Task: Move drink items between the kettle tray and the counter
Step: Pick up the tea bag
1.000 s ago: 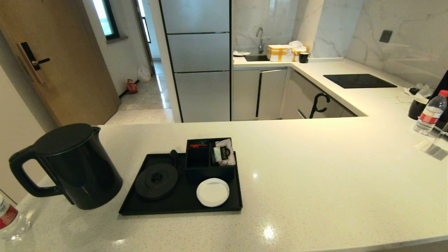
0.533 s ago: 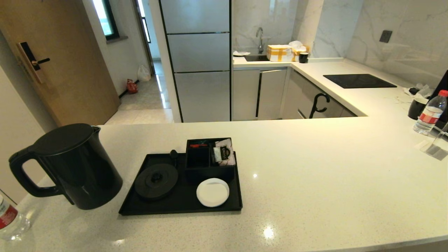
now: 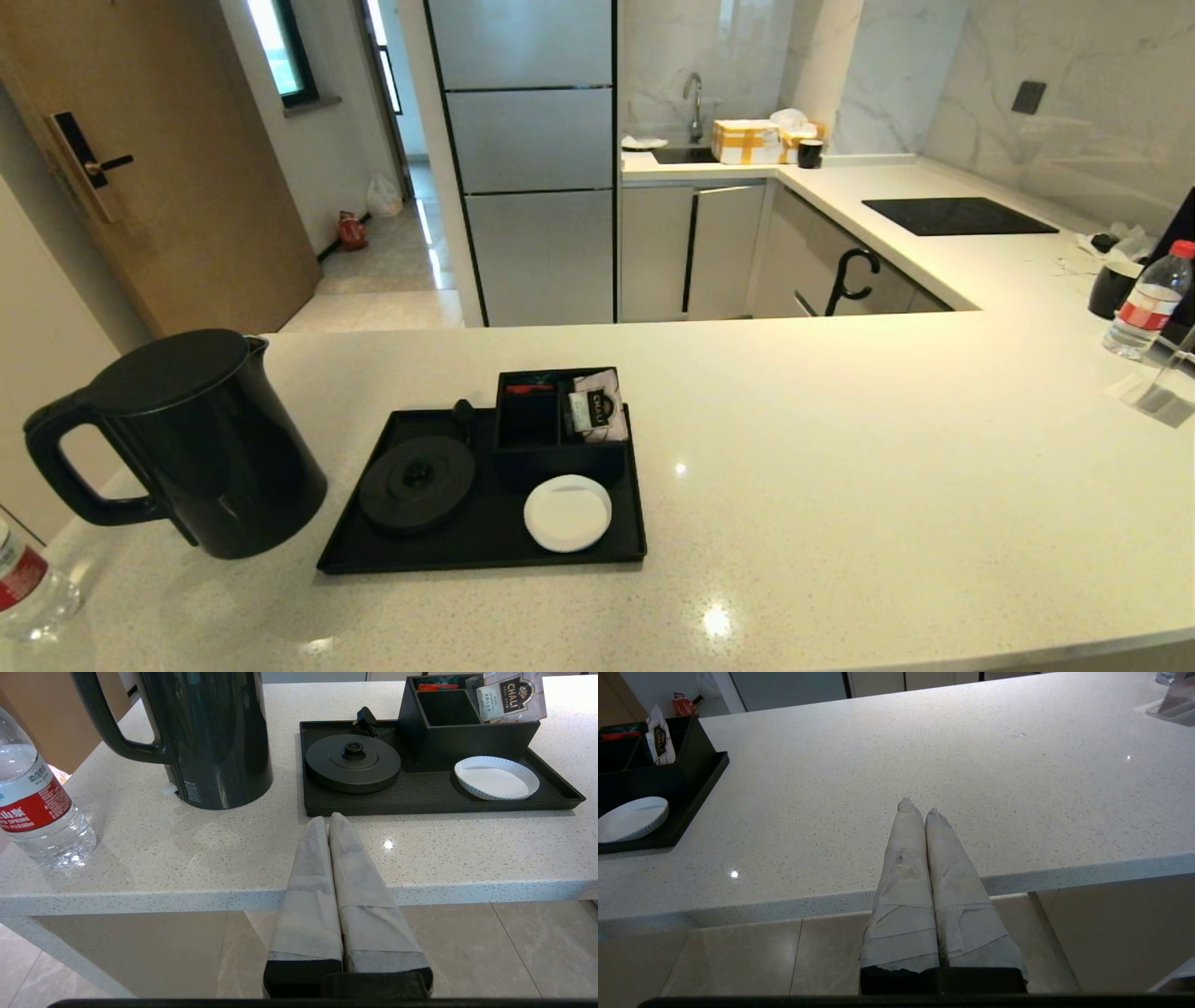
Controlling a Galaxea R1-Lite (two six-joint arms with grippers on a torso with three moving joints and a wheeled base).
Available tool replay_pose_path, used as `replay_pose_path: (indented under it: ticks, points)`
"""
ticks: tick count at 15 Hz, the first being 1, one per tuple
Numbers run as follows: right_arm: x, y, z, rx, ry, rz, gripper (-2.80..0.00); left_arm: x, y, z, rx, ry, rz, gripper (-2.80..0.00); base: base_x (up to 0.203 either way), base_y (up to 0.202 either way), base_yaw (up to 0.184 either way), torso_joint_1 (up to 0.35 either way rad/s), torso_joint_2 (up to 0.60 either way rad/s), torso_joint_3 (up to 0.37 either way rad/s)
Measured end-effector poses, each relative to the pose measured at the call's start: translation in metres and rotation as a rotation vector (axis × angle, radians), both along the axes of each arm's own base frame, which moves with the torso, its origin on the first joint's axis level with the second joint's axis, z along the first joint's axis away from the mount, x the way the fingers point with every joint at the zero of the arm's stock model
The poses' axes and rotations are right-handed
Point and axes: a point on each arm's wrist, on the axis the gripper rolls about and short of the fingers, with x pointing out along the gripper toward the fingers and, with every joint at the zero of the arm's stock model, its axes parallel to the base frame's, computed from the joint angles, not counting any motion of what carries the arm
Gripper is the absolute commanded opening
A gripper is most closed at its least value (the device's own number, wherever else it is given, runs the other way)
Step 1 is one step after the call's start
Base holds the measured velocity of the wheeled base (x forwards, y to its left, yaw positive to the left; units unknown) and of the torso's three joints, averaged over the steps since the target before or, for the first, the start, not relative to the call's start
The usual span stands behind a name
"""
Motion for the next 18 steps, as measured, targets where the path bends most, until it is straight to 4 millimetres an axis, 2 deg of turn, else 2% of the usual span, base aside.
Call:
replay_pose_path:
  ticks: [14,17,18]
  points:
    - [-0.001,0.000,-0.002,-0.005,0.039,0.000,-2.80,0.000,0.000,0.000,0.000,0.000,0.000,-2.80,0.000,0.000,0.000,0.000,0.00,0.000]
    - [-0.003,0.000,0.005,-0.003,0.039,-0.002,-2.80,0.000,0.000,0.000,0.000,0.000,0.000,-2.80,0.000,0.000,0.000,0.000,0.00,0.000]
    - [-0.006,0.000,0.016,0.005,0.028,-0.003,-2.80,0.000,0.000,0.000,0.000,0.001,0.000,-2.80,0.000,0.000,0.000,0.000,0.00,0.000]
